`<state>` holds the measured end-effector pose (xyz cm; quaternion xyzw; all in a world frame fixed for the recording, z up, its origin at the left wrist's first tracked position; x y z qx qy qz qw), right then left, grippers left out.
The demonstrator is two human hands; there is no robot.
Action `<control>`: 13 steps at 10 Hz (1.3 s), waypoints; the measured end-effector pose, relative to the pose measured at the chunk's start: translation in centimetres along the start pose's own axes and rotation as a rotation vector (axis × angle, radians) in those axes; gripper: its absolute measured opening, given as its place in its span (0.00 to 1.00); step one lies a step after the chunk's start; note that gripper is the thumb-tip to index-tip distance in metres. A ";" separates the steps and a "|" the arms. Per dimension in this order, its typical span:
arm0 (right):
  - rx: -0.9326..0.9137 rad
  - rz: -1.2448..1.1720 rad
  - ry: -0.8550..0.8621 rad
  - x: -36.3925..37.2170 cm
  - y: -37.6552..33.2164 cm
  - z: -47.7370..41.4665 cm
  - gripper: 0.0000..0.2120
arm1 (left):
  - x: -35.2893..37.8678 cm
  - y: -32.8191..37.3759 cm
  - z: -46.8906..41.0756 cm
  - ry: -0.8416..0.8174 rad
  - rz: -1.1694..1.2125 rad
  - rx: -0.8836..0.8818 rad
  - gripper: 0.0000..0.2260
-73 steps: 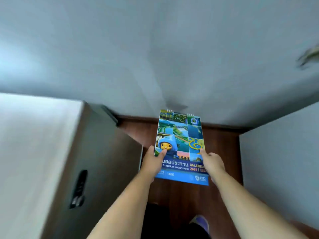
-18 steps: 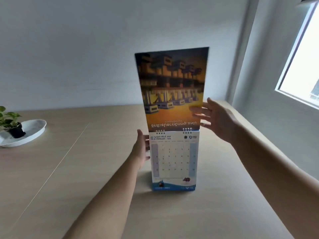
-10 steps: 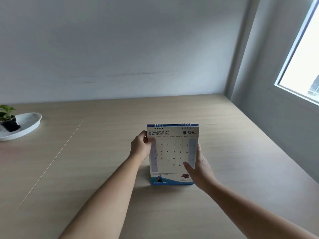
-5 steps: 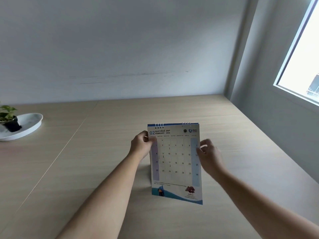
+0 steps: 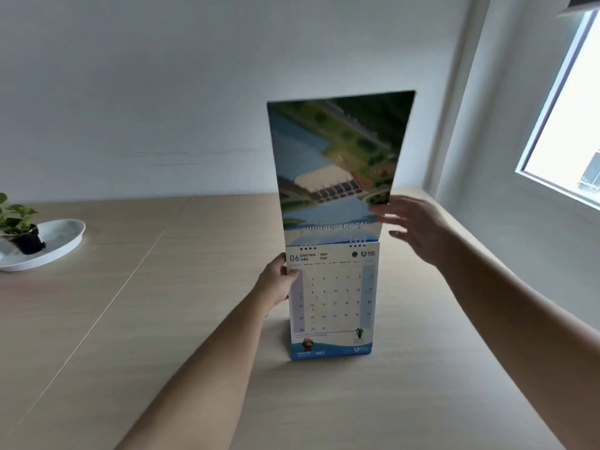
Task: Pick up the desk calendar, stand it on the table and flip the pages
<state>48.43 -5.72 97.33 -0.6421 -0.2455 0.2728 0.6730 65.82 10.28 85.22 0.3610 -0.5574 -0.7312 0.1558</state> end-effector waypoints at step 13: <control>0.165 0.374 0.097 2.4 13.0 -2.5 0.31 | -1.0 -2.9 -0.3 0.081 -0.098 -0.168 0.18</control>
Point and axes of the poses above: each hand's wrist, its own z-axis away from the middle knuckle, its own x-axis out of the palm, y = z × x, the point moved 2 cm from there along -z, towards the middle knuckle, and after that the axes turned 2 degrees about x, right-handed, at the moved point
